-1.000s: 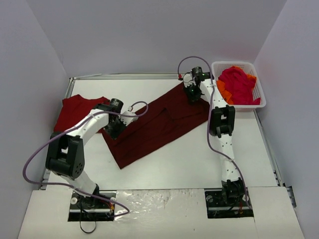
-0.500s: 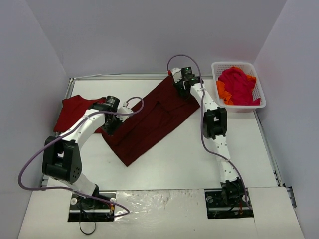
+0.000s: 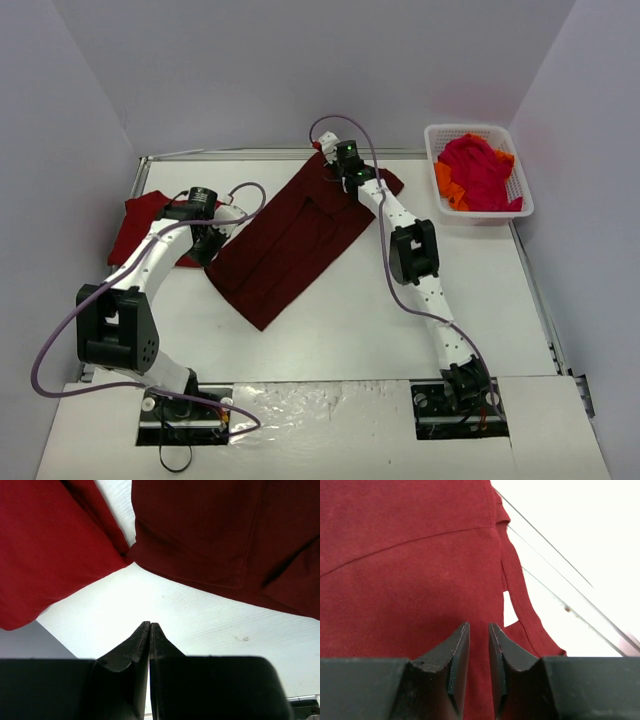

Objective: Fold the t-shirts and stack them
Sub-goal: Rotate the tshirt 90 degrees

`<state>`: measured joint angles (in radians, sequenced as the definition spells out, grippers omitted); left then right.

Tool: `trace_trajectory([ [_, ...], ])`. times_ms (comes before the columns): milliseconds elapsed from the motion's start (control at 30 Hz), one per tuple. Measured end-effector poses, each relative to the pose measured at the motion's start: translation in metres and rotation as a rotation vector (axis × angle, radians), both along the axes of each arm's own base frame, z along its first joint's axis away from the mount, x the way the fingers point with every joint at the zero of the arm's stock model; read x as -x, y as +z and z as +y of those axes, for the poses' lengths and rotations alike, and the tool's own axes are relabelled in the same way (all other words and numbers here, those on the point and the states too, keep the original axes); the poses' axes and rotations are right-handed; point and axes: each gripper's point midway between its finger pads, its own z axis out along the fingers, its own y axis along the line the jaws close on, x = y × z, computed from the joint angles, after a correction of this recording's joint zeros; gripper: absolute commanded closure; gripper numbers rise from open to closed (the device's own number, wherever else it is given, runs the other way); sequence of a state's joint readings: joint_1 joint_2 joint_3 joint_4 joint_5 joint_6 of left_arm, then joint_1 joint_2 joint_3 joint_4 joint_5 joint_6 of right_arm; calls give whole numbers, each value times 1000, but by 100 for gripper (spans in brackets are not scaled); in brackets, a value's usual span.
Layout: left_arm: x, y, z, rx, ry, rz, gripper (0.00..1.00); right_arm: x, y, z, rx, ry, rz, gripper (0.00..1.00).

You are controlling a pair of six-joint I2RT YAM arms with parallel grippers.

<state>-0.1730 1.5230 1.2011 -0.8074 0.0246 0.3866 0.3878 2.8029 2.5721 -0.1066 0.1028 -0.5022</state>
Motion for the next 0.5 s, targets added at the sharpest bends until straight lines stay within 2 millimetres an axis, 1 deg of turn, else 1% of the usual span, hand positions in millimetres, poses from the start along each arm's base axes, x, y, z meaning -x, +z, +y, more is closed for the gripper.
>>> trace_trajectory([
  [67,0,1,1,2,5,-4,98,2,2,-2,16,-21,-8,82],
  [133,-1,1,0,6,4,-5,98,8,8,-10,35,-47,-6,83],
  [200,-1,2,0,8,4,-8,98,18,21,-21,53,-73,2,85],
  [233,-1,3,-1,13,2,-12,98,22,34,-24,51,-80,-6,91],
  [300,-1,7,-1,18,4,-29,98,37,65,-28,41,-76,-13,93],
  [333,-1,11,-1,21,4,-42,98,46,87,-29,25,-60,-21,99],
  [400,-3,19,-2,27,6,-77,98,69,132,-27,-2,-16,-37,100],
  [433,-4,24,-2,31,8,-97,98,85,160,-24,-20,17,-50,100],
  [467,-5,28,-1,35,11,-114,98,100,182,-17,-36,53,-61,100],
  [500,-5,32,-1,39,15,-130,98,119,207,-8,-58,99,-73,100],
])
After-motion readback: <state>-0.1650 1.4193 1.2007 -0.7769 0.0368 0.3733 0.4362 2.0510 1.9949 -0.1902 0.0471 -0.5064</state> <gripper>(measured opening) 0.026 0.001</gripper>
